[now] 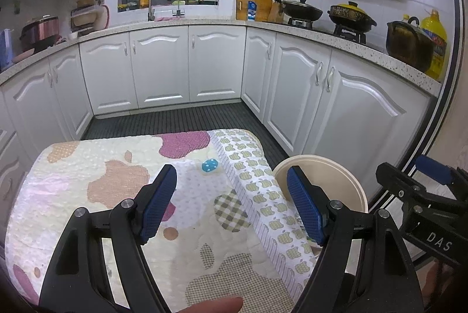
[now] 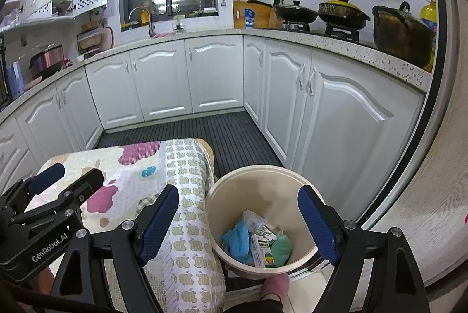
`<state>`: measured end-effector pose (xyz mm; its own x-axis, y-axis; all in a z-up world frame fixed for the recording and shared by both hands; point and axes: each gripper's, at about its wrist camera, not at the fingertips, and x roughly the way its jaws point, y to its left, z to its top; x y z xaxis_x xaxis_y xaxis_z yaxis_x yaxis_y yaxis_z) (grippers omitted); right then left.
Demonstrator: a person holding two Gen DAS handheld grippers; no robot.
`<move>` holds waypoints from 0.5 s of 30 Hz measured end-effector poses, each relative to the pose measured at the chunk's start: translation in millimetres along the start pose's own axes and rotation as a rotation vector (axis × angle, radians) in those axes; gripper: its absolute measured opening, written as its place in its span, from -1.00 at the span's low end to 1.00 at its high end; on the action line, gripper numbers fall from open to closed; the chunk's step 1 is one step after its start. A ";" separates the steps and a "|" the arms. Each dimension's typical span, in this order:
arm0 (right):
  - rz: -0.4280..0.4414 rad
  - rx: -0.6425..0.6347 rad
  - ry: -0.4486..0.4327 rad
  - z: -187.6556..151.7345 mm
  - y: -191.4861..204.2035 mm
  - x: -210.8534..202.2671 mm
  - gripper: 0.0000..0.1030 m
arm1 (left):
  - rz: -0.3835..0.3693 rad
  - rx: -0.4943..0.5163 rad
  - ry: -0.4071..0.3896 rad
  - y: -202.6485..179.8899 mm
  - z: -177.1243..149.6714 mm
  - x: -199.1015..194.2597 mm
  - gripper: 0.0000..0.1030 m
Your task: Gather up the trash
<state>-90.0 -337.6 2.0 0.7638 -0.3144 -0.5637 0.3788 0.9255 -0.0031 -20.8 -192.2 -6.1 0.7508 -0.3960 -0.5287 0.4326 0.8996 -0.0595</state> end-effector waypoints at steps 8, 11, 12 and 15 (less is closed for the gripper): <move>-0.001 0.009 -0.021 2.7 0.3 -3.3 0.61 | 0.009 -0.004 -0.015 0.3 0.3 -2.2 0.50; -0.001 0.010 -0.024 2.9 0.8 -3.4 0.61 | 0.013 -0.003 -0.019 0.2 0.6 -2.4 0.50; 0.001 0.011 -0.027 2.9 1.0 -3.5 0.61 | 0.015 -0.001 -0.020 0.1 0.5 -2.2 0.50; 0.000 0.013 -0.033 3.5 0.8 -4.1 0.61 | 0.019 0.001 -0.022 0.1 0.4 -2.1 0.50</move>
<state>-91.0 -336.3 7.1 0.7805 -0.3216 -0.5361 0.3853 0.9228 0.0073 -22.1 -191.4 -4.7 0.7694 -0.3830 -0.5112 0.4190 0.9067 -0.0485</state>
